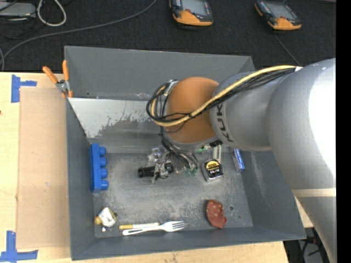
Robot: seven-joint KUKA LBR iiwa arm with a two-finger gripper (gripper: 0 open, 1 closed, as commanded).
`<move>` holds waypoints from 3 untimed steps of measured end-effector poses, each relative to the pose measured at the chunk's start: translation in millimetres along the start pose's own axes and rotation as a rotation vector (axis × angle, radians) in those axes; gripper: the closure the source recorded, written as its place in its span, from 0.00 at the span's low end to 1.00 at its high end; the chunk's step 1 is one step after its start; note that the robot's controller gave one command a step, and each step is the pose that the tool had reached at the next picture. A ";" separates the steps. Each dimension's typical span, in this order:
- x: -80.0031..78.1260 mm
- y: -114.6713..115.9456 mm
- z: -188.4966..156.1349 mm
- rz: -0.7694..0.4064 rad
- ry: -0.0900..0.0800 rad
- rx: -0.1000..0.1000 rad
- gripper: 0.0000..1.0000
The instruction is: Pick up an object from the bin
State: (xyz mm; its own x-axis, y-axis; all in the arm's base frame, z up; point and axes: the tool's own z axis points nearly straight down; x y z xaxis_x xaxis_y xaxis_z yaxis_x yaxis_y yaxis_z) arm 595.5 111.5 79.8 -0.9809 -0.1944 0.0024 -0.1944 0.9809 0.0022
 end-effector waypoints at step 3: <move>1.8 -3.2 -145.2 -0.054 0.006 -0.001 1.00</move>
Offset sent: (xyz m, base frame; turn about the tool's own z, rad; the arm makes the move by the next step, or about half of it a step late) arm -0.0055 -0.0182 0.1374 -0.0482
